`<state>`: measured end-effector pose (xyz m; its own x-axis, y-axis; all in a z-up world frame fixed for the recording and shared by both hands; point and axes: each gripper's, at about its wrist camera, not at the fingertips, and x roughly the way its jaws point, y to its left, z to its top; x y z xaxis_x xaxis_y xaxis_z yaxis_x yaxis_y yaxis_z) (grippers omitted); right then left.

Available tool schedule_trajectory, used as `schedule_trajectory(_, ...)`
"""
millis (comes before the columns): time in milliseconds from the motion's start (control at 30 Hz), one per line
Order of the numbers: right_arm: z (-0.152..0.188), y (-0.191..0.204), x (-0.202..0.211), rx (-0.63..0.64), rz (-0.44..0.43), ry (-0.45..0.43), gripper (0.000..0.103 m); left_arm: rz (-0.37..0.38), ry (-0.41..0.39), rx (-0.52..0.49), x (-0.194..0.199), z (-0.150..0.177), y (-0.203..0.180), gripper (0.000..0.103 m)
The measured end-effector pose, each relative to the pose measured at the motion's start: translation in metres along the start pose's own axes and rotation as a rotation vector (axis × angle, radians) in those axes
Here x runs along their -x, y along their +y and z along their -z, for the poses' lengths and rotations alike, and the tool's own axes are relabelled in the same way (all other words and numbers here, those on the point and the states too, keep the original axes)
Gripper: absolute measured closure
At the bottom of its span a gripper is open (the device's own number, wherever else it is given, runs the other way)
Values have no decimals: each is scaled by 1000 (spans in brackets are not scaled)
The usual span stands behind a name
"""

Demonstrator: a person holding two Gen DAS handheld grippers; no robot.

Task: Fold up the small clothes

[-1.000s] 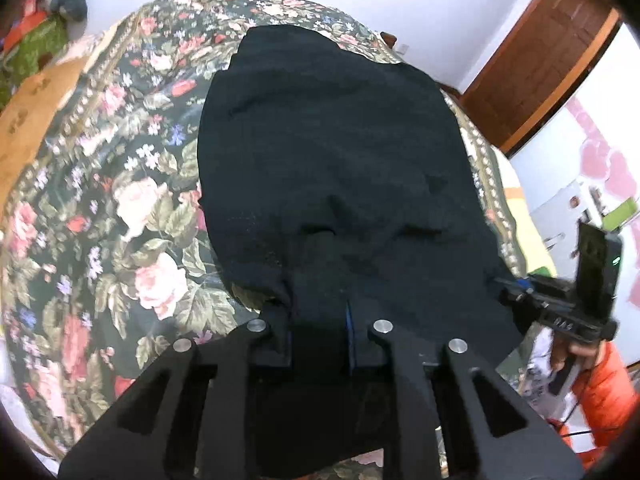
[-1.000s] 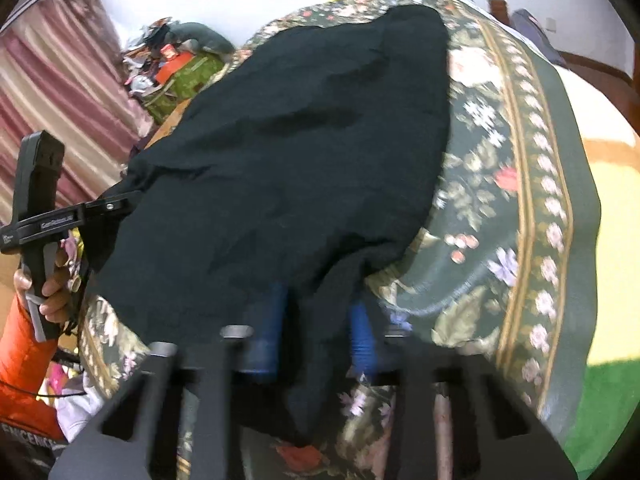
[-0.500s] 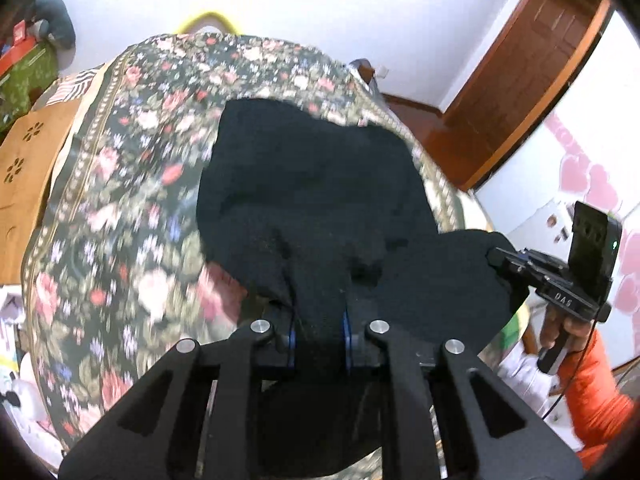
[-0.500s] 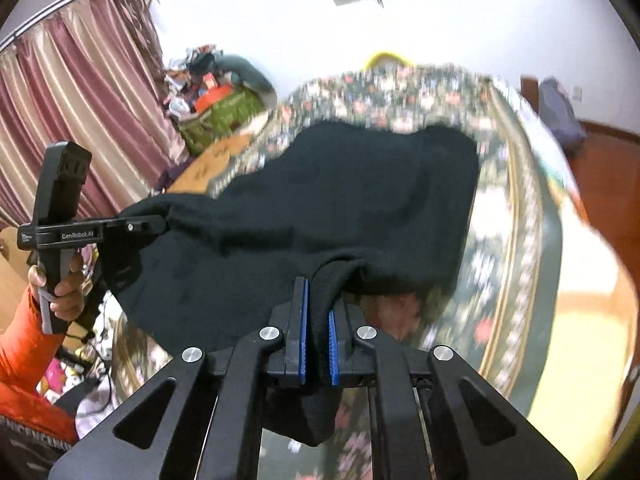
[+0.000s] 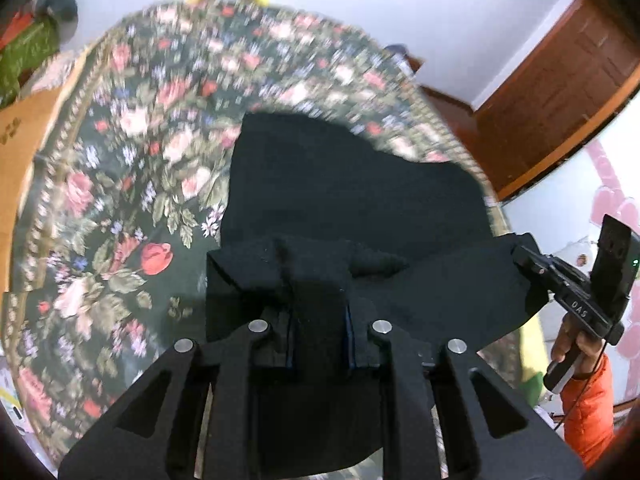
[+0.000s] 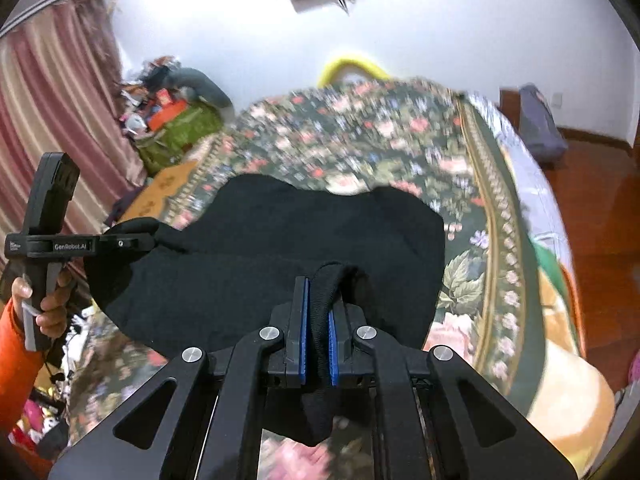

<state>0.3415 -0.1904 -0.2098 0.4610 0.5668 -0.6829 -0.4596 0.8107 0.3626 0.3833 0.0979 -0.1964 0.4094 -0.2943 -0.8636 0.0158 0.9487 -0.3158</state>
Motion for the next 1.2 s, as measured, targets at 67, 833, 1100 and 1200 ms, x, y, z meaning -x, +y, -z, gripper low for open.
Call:
schedule_trajectory(67,0,-11,-18,-11,9,28,96,20,9,6,-17,0,11,78)
schedule_trajectory(833,54,26,49,120,21,33,58,-235,-84,-286,45,91,-16,14)
schedule_trajectory(1100,61,37,-3,82,-27,112,58,-335,-37,-285,7,84,-16,14)
schedule_trajectory(1200,52,42,-12,94,-38,97,58,-297,-46,-240,12,68,-12,14)
